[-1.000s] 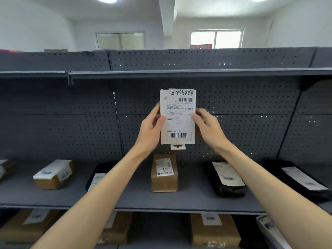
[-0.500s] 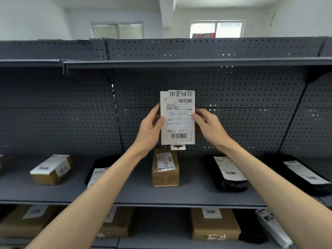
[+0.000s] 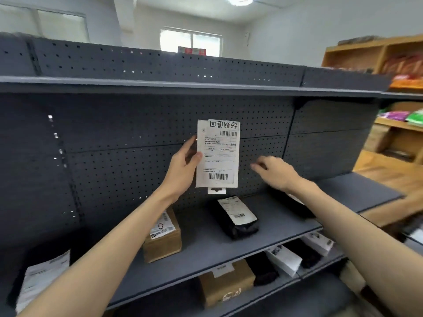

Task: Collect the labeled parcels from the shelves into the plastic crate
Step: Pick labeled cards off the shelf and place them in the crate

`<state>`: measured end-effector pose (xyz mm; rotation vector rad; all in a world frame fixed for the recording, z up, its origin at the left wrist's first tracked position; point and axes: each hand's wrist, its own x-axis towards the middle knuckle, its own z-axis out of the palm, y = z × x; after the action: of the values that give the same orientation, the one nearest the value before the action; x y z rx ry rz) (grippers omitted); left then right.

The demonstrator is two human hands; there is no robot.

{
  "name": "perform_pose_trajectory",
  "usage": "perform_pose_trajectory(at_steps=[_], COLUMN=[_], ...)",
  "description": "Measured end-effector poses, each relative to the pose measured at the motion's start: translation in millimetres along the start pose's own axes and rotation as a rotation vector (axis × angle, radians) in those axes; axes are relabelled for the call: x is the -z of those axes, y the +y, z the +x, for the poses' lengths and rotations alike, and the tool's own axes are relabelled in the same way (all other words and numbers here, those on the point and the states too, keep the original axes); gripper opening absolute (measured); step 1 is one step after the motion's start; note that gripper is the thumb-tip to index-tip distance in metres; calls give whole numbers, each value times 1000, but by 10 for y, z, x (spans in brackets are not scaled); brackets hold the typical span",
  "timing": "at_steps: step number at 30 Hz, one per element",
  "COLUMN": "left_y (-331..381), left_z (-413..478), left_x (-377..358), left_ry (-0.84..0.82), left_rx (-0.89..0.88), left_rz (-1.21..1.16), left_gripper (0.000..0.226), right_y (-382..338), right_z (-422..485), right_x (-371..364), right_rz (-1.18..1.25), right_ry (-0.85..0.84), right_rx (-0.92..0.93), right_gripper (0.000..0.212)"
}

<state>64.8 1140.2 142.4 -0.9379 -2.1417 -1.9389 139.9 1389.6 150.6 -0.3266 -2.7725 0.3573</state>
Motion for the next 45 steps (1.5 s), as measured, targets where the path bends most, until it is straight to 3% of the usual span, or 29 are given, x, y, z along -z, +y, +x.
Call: perform_pose_trajectory(at_steps=[10, 14, 21, 28, 45], left_y=[250, 480, 750, 823, 1126], left_z=[157, 56, -17, 99, 1149], left_x=[-1664, -2340, -3357, -4213, -6700], left_ry=[-430, -574, -786, -835, -833], left_rx=[-142, -162, -182, -220, -186], left_rz=[-250, -348, -438, -469, -473], left_gripper=[49, 50, 52, 49, 51], right_y=[1198, 1521, 1923, 2552, 5184], right_z=[-1242, -1843, -2479, -2506, -1664], right_x=[868, 1234, 1540, 1643, 2271], right_rz=[-394, -445, -482, -465, -425], right_ry=[40, 17, 29, 27, 51], right_rx=[-461, -667, -918, -986, -932], right_gripper=[42, 48, 41, 42, 44])
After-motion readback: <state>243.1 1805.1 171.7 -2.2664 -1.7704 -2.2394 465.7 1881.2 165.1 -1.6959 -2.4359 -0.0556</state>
